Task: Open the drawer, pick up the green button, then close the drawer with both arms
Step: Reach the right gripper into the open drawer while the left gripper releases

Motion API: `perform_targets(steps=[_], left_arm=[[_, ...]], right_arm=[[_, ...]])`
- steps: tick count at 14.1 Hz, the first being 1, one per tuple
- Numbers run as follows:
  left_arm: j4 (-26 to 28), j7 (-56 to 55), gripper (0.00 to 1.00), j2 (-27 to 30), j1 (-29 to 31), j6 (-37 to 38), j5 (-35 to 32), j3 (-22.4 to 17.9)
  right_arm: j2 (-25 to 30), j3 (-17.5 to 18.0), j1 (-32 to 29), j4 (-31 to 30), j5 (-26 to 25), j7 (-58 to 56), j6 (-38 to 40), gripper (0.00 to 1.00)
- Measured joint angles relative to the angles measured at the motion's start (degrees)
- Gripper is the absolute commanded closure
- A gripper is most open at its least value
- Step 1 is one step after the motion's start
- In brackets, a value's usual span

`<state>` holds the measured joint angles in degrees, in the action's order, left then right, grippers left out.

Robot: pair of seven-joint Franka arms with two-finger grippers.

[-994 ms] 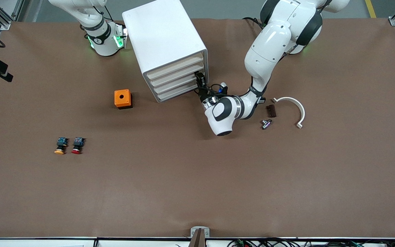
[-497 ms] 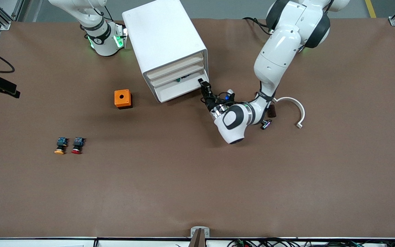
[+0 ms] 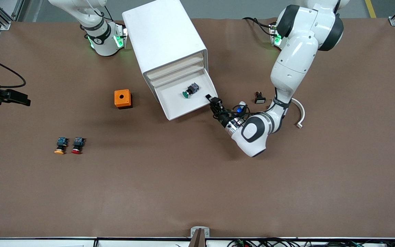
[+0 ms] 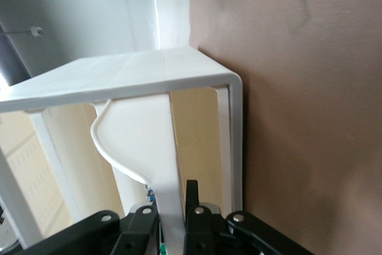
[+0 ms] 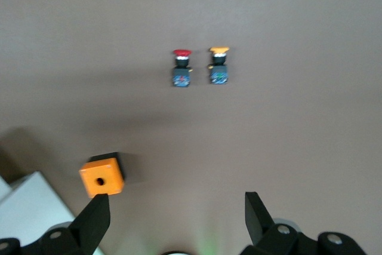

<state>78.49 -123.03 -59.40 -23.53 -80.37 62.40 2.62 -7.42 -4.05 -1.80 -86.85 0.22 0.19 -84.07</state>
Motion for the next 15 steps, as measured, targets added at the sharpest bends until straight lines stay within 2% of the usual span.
perform_targets(steps=[2, 3, 4, 5, 10, 15], left_arm=[[-0.74, 0.02, 0.79, 0.0, 1.44, -0.95, 0.0, 0.0], [-0.94, 0.02, 0.68, 0.0, 1.84, -1.18, 0.0, 0.0], [-1.05, 0.03, 0.29, 0.0, 1.97, -1.23, 0.0, 0.0], [-1.1, 0.04, 0.0, 0.0, 1.94, -1.29, 0.0, 0.02], [-1.29, 0.52, 0.0, 0.0, 1.85, -1.64, 0.0, -0.32], [-3.11, 8.55, 0.0, 0.9, 2.34, -1.9, 0.0, -1.77]], right_arm=[[0.11, 0.44, 0.95, 0.46, 2.78, 8.19, 1.34, 0.0], [0.25, 0.6, 2.18, 0.62, 3.67, 12.71, 1.73, 0.0], [0.47, 0.72, 3.98, 0.69, 4.3, 17.41, 2.11, 0.0], [0.72, 0.85, 6.13, 0.66, 4.7, 21.92, 2.44, 0.0], [1.87, 1.38, 18.18, -0.62, 7.82, 41.54, 1.12, 0.0], [4.24, 1.5, 32.17, -10.82, 8.17, 61.64, -12.56, 0.0]])
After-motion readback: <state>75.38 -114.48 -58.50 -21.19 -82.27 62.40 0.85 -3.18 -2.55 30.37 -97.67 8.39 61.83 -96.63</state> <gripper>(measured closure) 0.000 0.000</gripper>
